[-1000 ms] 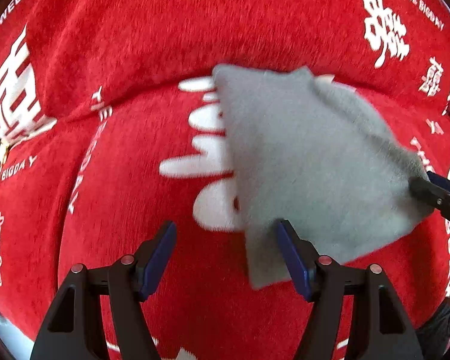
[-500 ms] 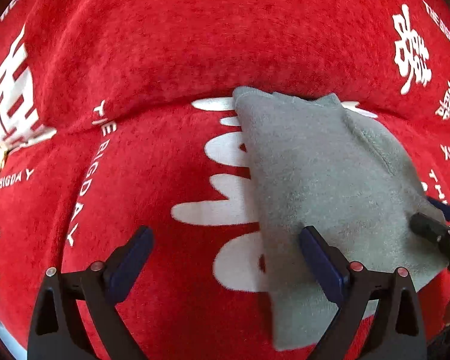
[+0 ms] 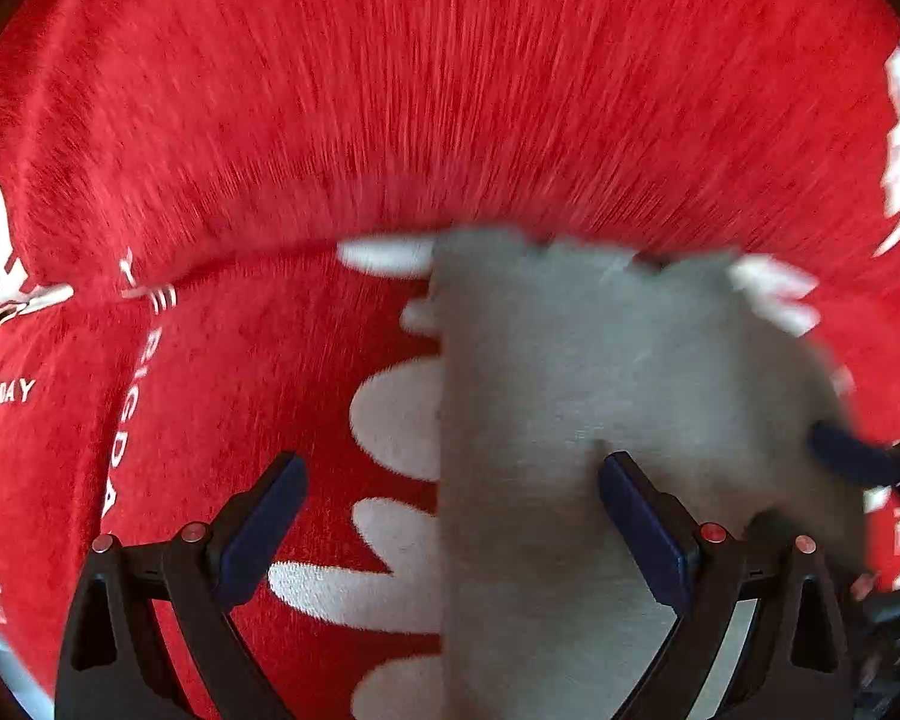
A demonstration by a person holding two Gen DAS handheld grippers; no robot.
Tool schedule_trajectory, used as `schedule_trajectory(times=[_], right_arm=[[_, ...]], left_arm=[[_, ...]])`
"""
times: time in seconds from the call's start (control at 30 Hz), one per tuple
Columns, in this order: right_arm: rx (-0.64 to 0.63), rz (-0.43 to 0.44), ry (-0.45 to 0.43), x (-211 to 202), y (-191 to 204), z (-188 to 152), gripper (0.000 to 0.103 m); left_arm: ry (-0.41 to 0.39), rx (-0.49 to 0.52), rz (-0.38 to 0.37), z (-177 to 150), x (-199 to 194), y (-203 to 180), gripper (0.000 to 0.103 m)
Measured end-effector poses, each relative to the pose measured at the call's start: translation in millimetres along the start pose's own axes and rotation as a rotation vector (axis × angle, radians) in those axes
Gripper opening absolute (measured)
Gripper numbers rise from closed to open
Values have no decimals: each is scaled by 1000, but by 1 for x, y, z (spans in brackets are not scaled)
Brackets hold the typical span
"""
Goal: Fold small clothes
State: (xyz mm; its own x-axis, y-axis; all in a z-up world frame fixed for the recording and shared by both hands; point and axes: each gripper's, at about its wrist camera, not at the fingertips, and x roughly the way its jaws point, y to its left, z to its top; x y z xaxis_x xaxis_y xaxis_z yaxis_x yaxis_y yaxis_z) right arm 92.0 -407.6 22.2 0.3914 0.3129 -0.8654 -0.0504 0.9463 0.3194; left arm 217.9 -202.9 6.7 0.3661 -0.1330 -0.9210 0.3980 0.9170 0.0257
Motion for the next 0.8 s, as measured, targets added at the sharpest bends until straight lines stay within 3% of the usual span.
schedule_trajectory(times=[0.13,0.27,0.43,0.57,0.63,0.8], right_arm=[[28,-18,-24,4,-20,-6,78],[23,-119,-43,-15,-19,-4,79],[-65,-190,-35,-15,0,19,79],[-118,-150,115,18,10,19,80],[-174,-183,93,17,16,10,80],[-149,-169,62,-13,9,-15,80]], left_arm=[[0,-44,-51,1,5,15,103],[-66,-89,-10,7,-12,25,103],[-79,-27,27,14,-15,12,103],[-38,23,65,4,-2,4,103],[-62,23,53,-3,-6,6,103],[-104,59,35,-18,-30,6,103]])
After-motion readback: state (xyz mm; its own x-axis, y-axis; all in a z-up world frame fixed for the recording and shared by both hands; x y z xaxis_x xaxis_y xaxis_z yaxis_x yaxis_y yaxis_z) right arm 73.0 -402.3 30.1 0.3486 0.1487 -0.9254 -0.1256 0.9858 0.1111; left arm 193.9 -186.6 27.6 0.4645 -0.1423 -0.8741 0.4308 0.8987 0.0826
